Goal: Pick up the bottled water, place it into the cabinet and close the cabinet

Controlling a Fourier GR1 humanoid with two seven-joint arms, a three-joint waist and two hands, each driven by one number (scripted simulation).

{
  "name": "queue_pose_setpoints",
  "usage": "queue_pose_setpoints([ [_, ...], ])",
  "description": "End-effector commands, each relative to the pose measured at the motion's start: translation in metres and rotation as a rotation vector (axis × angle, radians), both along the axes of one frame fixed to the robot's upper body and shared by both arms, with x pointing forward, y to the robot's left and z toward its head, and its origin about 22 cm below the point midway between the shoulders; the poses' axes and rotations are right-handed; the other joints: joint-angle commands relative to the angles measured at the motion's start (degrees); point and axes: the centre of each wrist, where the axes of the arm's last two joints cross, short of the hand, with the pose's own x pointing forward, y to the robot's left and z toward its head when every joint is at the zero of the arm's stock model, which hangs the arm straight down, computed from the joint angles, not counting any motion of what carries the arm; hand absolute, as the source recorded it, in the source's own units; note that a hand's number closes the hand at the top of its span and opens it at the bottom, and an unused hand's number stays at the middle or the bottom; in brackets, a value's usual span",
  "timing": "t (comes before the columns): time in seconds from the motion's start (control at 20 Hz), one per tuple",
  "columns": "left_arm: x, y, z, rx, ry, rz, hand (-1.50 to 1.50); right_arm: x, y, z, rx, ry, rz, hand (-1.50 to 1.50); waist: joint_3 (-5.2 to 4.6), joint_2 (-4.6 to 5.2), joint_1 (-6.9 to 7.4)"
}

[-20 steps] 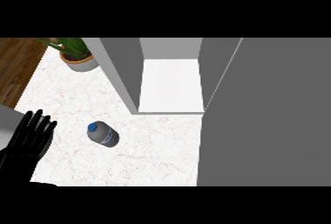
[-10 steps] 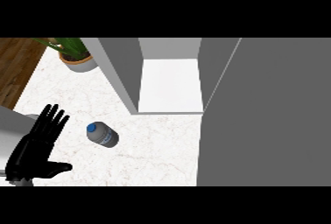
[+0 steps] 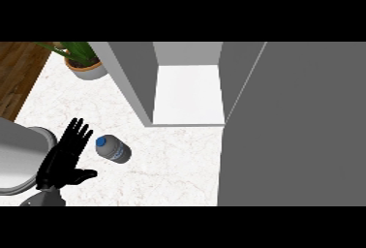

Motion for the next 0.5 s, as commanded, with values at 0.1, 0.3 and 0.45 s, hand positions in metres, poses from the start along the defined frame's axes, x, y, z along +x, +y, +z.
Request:
queue_pose_setpoints([
  [0.1, 0.019, -0.003, -0.023, -0.068, 0.041, -0.016, -1.50, 0.005, 0.014, 0.005, -0.001, 0.004, 0.006, -1.50, -0.03, 0.08, -0.04],
  [0.3, 0.019, -0.015, -0.043, -0.092, 0.056, -0.014, -1.50, 0.005, 0.001, -0.001, 0.004, -0.009, -0.007, -1.50, -0.02, 0.09, -0.21],
  [0.45, 0.019, -0.003, -0.043, -0.080, 0.026, -0.038, -1.50, 0.001, 0.013, 0.000, -0.007, 0.005, -0.004, -1.50, -0.02, 0.03, -0.10],
])
